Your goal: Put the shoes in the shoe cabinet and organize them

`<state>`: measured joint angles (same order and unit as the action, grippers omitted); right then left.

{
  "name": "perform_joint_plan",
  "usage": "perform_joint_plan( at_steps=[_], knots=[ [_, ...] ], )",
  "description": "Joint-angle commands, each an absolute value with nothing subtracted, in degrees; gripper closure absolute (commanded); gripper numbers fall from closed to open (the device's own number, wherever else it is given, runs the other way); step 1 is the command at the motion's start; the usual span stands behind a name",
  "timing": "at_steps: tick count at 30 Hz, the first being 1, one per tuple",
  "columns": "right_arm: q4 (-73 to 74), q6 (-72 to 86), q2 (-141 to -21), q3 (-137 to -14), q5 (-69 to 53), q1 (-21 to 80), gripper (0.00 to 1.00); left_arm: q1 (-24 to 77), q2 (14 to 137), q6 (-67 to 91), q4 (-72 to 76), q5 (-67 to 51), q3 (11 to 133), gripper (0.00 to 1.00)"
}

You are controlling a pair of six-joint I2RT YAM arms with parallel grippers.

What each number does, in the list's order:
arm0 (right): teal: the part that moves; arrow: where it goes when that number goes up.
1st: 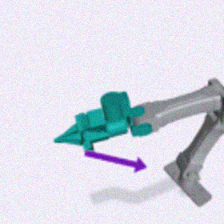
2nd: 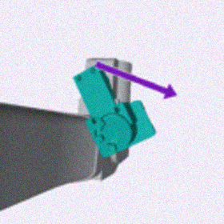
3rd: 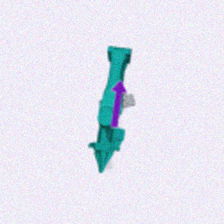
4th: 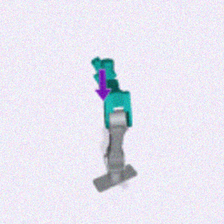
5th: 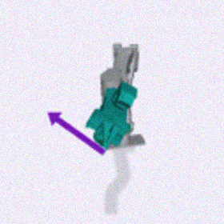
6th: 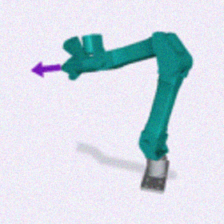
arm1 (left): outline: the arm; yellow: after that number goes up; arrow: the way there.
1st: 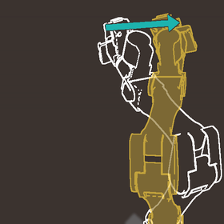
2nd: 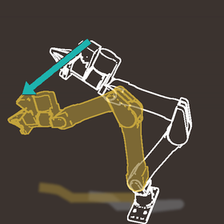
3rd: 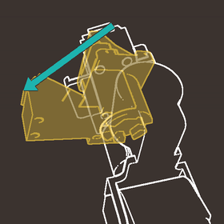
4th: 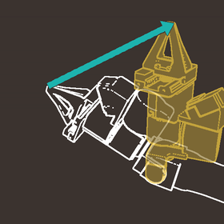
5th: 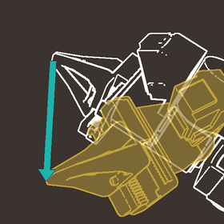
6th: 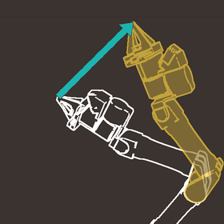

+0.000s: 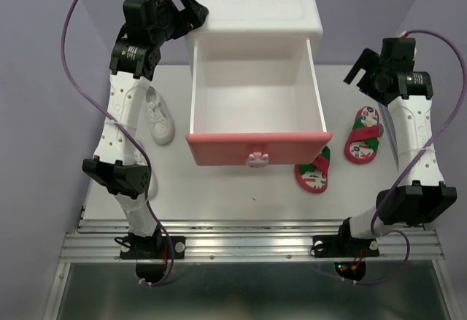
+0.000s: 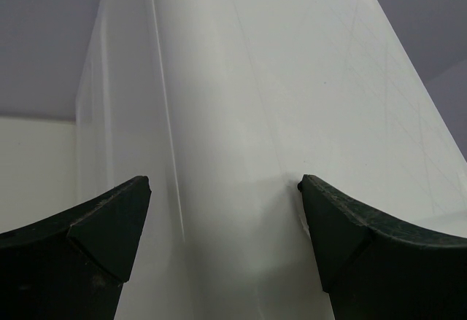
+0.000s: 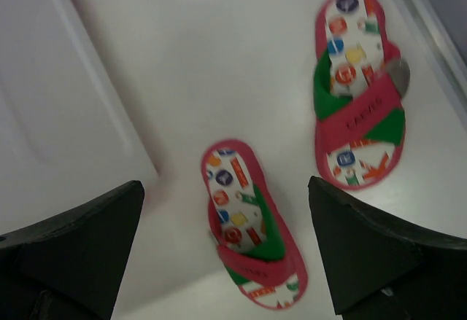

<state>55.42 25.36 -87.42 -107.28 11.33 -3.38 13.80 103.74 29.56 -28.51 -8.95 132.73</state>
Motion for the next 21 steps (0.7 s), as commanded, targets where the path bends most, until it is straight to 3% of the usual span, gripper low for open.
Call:
perform_joint_plan(
  at_steps=[1,7,21],
  knots=[
    [62.6,27.6,-80.3,-95.3,6.9,-4.4,0.00,13.2,105.0,24.3,-42.9,-6.4,130.1,0.06],
    [60.7,30.8,-72.6,-76.3,2.2,-4.4,0.00,13.2,104.6,24.2,-42.9,-6.0,129.7,0.06],
    [49.6,30.9,-77.0,-62.9,-2.4,-4.4,0.01,13.2,103.9,24.1,-43.0,-4.9,127.5,0.06]
  ],
)
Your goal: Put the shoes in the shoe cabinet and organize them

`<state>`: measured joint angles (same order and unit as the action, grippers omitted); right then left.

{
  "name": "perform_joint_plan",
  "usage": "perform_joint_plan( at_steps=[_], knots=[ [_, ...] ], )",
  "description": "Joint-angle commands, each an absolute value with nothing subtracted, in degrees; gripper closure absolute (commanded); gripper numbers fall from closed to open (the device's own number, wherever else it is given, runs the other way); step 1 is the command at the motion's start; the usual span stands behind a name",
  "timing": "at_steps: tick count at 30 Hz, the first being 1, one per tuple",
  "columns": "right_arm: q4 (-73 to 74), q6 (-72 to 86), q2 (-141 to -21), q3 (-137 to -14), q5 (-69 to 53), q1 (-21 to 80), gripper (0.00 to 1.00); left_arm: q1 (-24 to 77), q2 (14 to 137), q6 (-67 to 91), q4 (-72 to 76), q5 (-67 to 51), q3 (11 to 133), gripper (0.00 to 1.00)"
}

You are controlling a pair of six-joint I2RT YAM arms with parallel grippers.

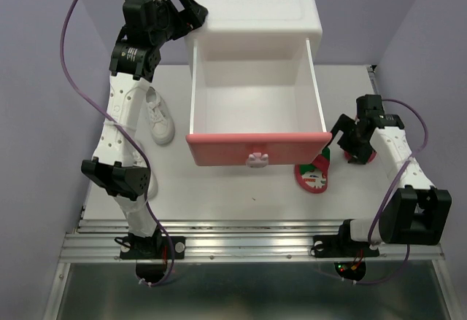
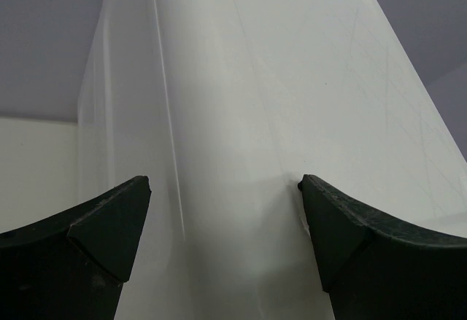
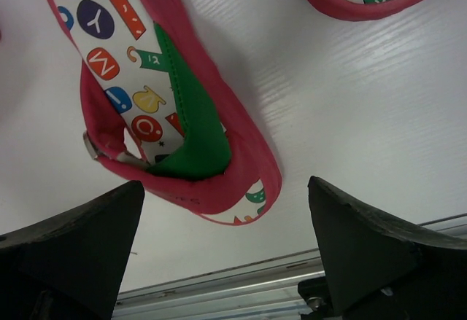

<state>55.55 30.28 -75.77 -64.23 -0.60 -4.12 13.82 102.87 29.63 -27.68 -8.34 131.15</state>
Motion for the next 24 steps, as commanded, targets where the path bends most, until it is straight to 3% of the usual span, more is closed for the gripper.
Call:
perform_joint_plan(
  at_steps=[1,7,11,15,20,24],
  knots=[
    [48.5,30.7,-77.4,-61.9,-2.5,-4.4,0.02,13.2,103.9,24.2,-43.0,-5.0,127.2,0.06],
    [42.2,29.7,-80.2,-59.0,-4.1,-4.4,0.11,13.3,103.8,24.6,-42.8,-5.1,126.0,0.06],
    [40.6,29.1,-82.1,-57.8,-5.4,-4.4,0.21,13.3,103.2,24.7,-42.5,-4.8,124.0,0.06],
    [39.3,28.6,-82.2,-55.6,-7.1,-4.4,0.40,13.3,103.2,24.7,-42.4,-4.2,123.4,0.06],
    [38.8,28.1,-81.1,-51.5,-8.4,-4.4,0.47,13.3,103.4,24.6,-42.3,-3.8,123.7,0.06],
    [37.8,28.1,-80.1,-50.1,-9.7,-4.4,0.76,13.2,103.5,24.9,-42.4,-3.7,123.8,0.06]
  ],
)
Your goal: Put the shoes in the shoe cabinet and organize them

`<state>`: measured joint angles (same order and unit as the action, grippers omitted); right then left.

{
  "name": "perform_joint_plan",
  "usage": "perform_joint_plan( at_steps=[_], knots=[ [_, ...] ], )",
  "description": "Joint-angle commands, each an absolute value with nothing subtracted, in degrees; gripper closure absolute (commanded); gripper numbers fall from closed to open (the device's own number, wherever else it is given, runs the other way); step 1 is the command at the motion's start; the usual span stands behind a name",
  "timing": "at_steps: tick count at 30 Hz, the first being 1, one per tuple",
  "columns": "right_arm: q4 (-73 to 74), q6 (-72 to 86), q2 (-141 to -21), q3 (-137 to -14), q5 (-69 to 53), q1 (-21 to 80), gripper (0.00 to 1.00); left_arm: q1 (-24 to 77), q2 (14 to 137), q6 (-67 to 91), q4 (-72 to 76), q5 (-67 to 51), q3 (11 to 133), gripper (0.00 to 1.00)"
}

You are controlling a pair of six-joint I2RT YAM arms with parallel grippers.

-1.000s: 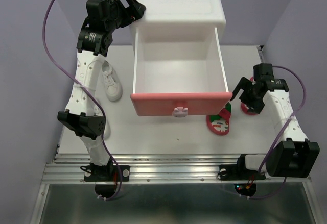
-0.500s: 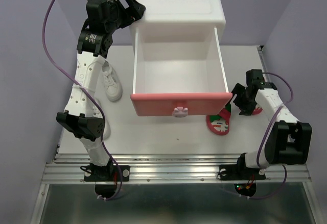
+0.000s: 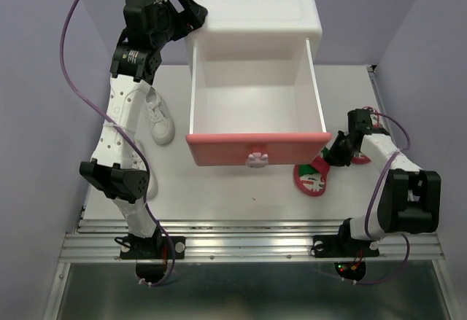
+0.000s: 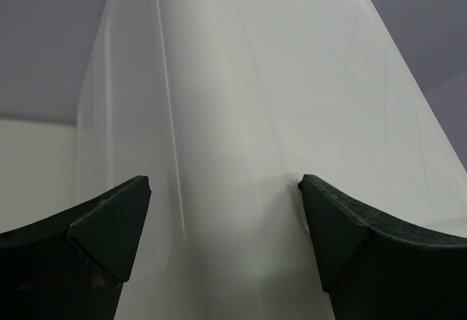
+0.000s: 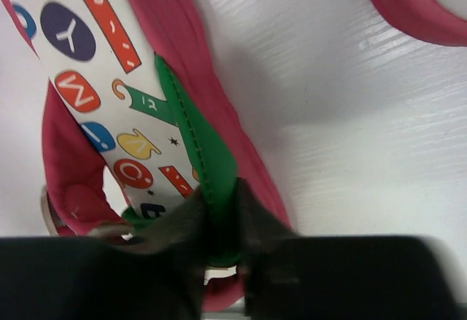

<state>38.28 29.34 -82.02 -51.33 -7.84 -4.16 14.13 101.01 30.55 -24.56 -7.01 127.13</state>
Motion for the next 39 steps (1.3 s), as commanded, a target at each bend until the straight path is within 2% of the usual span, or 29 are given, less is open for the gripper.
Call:
perform_joint_plan(
  at_steps=[1,2,3,8,16,23,31,39],
  knots=[
    [37.9,28.2,-79.8,-50.9,-9.8,-4.4,0.89,13.3,103.5,24.9,-42.4,-3.7,123.6,0.06],
    [37.8,28.4,-79.5,-51.5,-9.5,-4.4,0.98,13.3,103.4,24.9,-42.4,-3.8,123.5,0.06],
    [37.9,28.7,-79.1,-52.4,-9.3,-4.4,0.99,13.3,103.4,24.9,-42.5,-3.7,123.3,0.06],
    [37.7,31.6,-75.7,-60.7,-5.7,-4.4,0.99,13.2,103.0,25.0,-42.5,-3.8,123.2,0.06],
    [38.8,31.4,-76.1,-88.4,11.3,-4.4,0.99,13.3,103.1,25.8,-42.7,-3.9,123.6,0.06],
    [36.2,35.1,-78.6,-108.9,15.6,-4.4,0.99,13.3,103.6,26.2,-42.5,-3.9,123.9,0.06],
    [31.4,37.1,-85.3,-131.4,7.4,-4.4,0.99,13.3,103.5,27.1,-41.9,-4.4,123.7,0.06],
    [23.6,46.2,-85.6,-135.7,-5.2,-4.4,0.99,13.3,103.3,27.3,-41.9,-4.4,123.9,0.06]
  ],
)
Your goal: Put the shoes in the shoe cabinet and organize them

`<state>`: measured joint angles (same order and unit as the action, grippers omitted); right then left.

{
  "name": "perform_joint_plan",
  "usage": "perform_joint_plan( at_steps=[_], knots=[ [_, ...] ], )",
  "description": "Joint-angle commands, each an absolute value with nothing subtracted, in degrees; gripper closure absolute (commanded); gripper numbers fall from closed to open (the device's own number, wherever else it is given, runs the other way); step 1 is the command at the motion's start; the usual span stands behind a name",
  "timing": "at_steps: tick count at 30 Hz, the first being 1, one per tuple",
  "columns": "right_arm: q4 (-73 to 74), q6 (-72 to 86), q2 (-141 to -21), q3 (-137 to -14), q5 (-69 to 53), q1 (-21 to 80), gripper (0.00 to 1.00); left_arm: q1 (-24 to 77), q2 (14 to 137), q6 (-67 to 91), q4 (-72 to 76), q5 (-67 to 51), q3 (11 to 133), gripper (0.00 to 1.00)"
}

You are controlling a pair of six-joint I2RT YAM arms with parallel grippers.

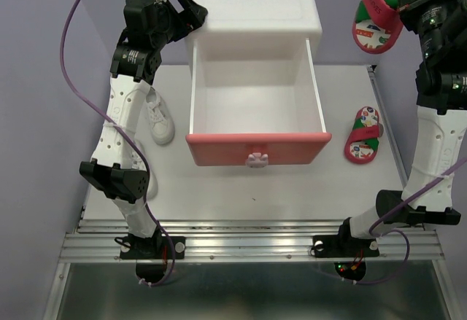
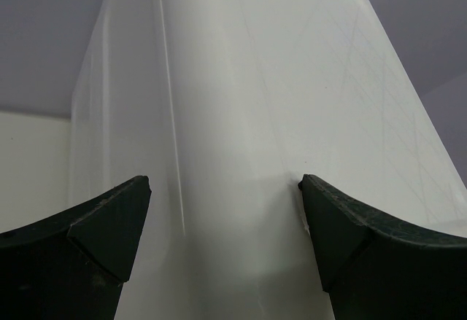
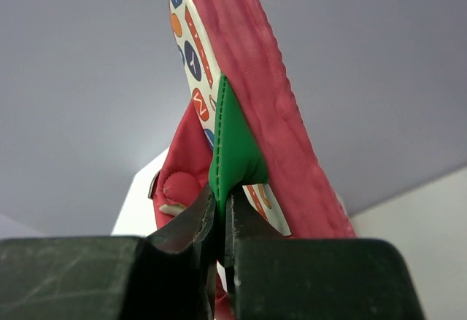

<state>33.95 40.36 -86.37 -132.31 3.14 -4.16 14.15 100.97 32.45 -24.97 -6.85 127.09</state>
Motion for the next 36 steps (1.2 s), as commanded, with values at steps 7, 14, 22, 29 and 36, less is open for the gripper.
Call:
perform_joint_plan(
  at_steps=[7,14,22,29,36],
  knots=[
    [16.9,58.0,-87.4,-136.8,-20.2,-4.4,0.99,13.3,103.0,27.8,-41.6,-4.3,123.3,0.06],
    [9.1,69.3,-89.7,-138.7,-32.3,-4.4,0.99,13.4,103.2,28.5,-41.0,-5.0,123.5,0.06],
    [11.9,66.8,-87.4,-135.8,-34.6,-2.9,0.99,13.4,102.9,29.4,-40.6,-4.1,123.3,0.06],
    [17.0,60.6,-88.1,-135.2,-30.6,10.3,0.99,13.4,102.8,29.8,-40.3,-3.1,123.7,0.06],
    [18.9,56.5,-86.0,-129.8,-22.3,22.2,0.99,13.4,102.9,30.8,-39.9,-2.5,123.2,0.06]
  ],
)
